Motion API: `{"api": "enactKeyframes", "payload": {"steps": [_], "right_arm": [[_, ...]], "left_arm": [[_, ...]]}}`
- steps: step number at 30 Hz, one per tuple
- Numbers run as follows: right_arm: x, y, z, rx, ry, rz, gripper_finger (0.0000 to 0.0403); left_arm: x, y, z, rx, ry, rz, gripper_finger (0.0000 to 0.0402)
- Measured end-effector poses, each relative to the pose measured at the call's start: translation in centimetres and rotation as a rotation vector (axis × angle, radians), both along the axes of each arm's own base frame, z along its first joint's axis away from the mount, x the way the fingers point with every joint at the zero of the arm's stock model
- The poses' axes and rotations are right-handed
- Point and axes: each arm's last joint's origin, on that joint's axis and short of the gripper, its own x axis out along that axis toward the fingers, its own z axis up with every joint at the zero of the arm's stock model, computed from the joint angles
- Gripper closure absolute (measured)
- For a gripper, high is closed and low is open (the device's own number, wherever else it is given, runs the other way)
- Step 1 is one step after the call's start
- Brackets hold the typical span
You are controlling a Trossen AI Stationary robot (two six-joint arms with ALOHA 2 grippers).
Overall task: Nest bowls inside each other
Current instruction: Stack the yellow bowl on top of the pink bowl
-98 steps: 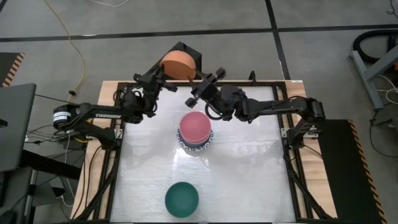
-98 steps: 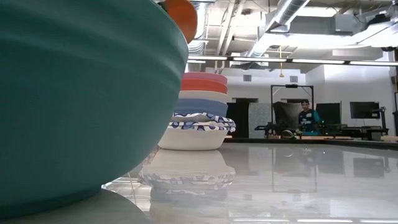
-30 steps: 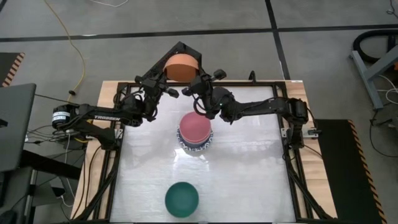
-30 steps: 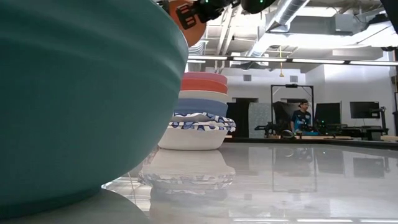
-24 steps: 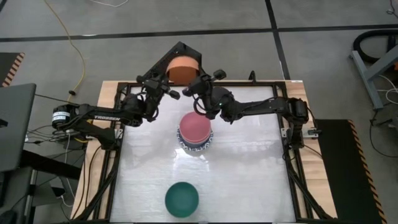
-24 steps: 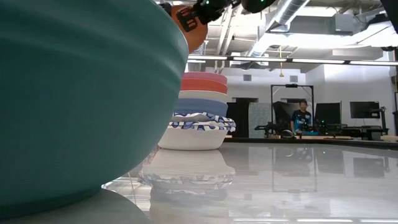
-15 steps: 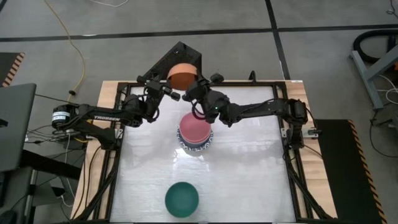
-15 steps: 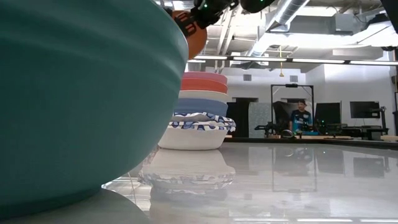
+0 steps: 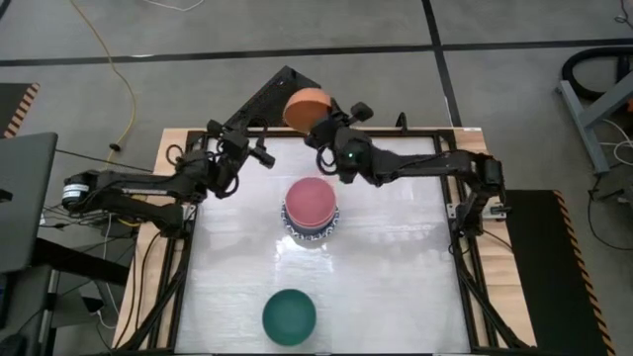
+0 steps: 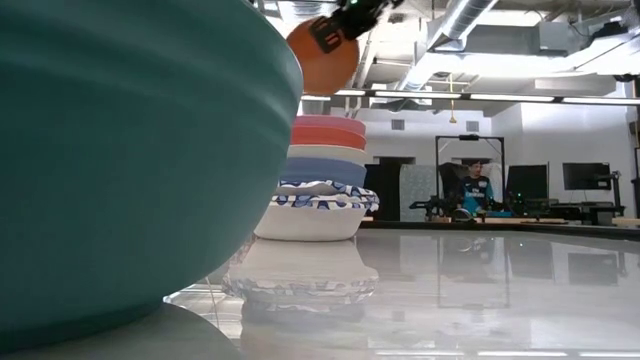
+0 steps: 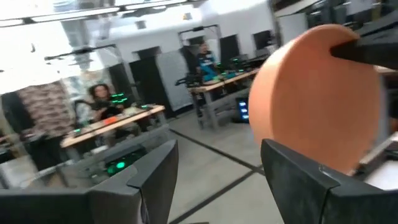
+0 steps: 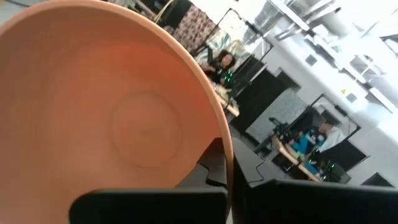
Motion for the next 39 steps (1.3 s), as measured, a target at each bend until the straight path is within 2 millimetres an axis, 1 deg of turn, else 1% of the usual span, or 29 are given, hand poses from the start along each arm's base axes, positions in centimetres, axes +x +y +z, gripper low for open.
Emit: {"api": "enactKeyframes", "payload": {"steps": [4, 6, 8, 10, 15, 19, 21, 25, 28, 34, 37, 39], "right_arm": [[-3.2, -1.1, 1.5, 0.077, -0.055, 0.011, 0.0396], [-5.3, -1.7, 2.2, 0.162, -0.113, 0.093, 0.0396], [-7.4, -2.7, 2.6, 0.301, -0.195, 0.205, 0.0396], [-9.4, -3.7, 2.6, 0.454, -0.248, 0.277, 0.0396], [-13.7, -6.5, 2.3, 0.754, -0.302, 0.323, 0.0396], [-16.2, -7.7, 1.9, 1.020, -0.337, 0.437, 0.0396], [-17.1, -8.2, 1.3, 1.133, -0.328, 0.451, 0.0396], [-17.8, -8.2, -0.1, 1.291, -0.258, 0.383, 0.0395], [-17.5, -7.7, -0.7, 1.339, -0.195, 0.375, 0.0394], [-15.6, -5.6, -0.2, 1.290, -0.155, 0.531, 0.0393], [-14.5, -4.2, -0.1, 1.314, -0.127, 0.648, 0.0392], [-13.6, -3.2, -0.3, 1.355, -0.092, 0.724, 0.0392]], "left_arm": [[-1.4, -0.4, 0.5, -0.026, 0.004, -0.091, 0.0182], [-2.1, -0.6, 0.8, -0.041, -0.003, -0.131, 0.0182], [-2.7, -0.8, 1.0, -0.050, -0.010, -0.166, 0.0182], [-3.2, -0.9, 1.1, -0.058, -0.007, -0.189, 0.0182], [-4.1, -1.2, 1.5, -0.065, -0.024, -0.258, 0.0182], [-4.6, -1.4, 1.3, -0.091, -0.006, -0.299, 0.0182], [-4.8, -1.4, 1.2, -0.108, 0.010, -0.319, 0.0182], [-5.3, -1.6, 0.8, -0.156, 0.034, -0.376, 0.0182], [-5.8, -1.8, 1.0, -0.218, 0.092, -0.450, 0.0182], [-7.2, -2.1, 3.0, -0.389, 0.189, -0.626, 0.0182], [-7.7, -2.3, 3.7, -0.449, 0.201, -0.693, 0.0182], [-8.0, -2.5, 3.7, -0.470, 0.213, -0.718, 0.0182]]}}
